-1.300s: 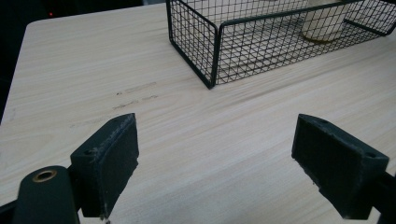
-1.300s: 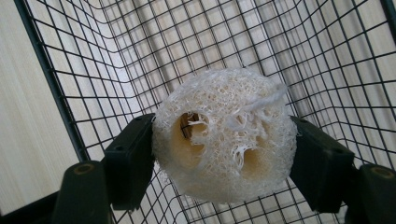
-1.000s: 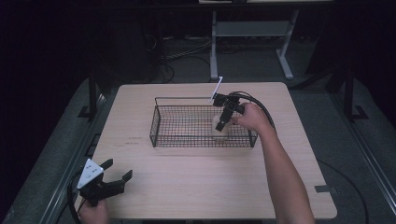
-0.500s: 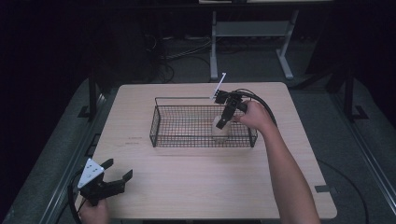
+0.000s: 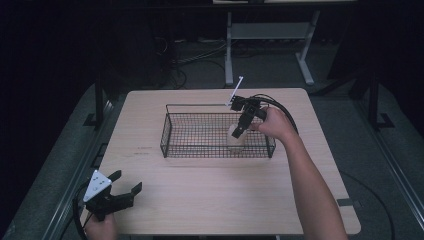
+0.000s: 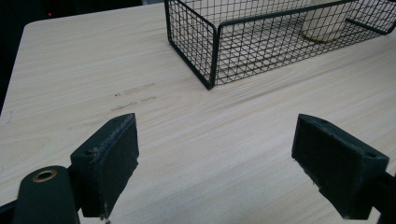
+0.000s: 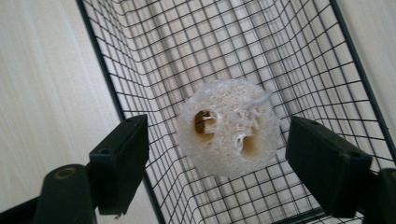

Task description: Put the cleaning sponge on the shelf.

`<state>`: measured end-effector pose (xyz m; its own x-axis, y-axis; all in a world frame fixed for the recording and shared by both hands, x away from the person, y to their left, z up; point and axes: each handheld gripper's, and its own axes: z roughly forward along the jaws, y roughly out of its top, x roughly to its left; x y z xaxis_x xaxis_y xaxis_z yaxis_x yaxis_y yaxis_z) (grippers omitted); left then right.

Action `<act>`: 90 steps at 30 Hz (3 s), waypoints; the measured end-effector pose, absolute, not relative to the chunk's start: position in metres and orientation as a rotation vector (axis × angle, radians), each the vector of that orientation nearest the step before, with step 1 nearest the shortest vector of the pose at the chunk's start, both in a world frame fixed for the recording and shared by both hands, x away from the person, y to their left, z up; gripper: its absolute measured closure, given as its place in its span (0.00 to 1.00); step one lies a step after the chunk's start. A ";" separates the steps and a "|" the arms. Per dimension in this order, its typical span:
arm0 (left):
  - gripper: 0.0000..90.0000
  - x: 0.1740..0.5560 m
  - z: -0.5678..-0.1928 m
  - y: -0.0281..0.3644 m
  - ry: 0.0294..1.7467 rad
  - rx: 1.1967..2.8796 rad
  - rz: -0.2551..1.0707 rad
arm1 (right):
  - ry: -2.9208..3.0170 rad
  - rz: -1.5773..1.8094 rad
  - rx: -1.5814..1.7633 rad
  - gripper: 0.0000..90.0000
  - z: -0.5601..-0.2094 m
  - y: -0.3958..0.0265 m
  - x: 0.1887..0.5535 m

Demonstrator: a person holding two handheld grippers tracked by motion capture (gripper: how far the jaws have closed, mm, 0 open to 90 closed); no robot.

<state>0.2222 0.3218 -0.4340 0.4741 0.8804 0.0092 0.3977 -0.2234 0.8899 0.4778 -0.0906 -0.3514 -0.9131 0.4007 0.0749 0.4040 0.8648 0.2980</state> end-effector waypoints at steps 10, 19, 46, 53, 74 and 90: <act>0.15 0.222 -0.435 0.321 1.081 1.823 0.669 | -3.029 -0.495 -0.635 0.24 -0.343 -0.093 0.471; 0.15 0.221 -0.434 0.320 1.075 1.825 0.669 | -3.036 -0.485 -0.635 0.24 -0.340 -0.094 0.467; 0.15 0.220 -0.434 0.317 1.065 1.840 0.683 | -3.083 -0.483 -0.566 0.21 -0.325 -0.096 0.443; 0.15 0.221 -0.434 0.318 1.070 1.835 0.677 | -3.079 -0.509 -0.517 0.21 -0.326 -0.091 0.434; 0.15 0.220 -0.434 0.319 1.074 1.839 0.680 | -3.088 -0.548 -0.417 0.21 -0.328 -0.082 0.407; 0.15 0.219 -0.434 0.320 1.080 1.832 0.680 | -3.071 -0.573 -0.407 0.21 -0.341 -0.090 0.389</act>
<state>0.2194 0.3203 -0.4340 0.4725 0.8810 0.0221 0.4007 -0.2371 0.8850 0.3892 -0.0899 -0.3407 -0.9665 0.2537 0.0382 0.2504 0.9004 0.3557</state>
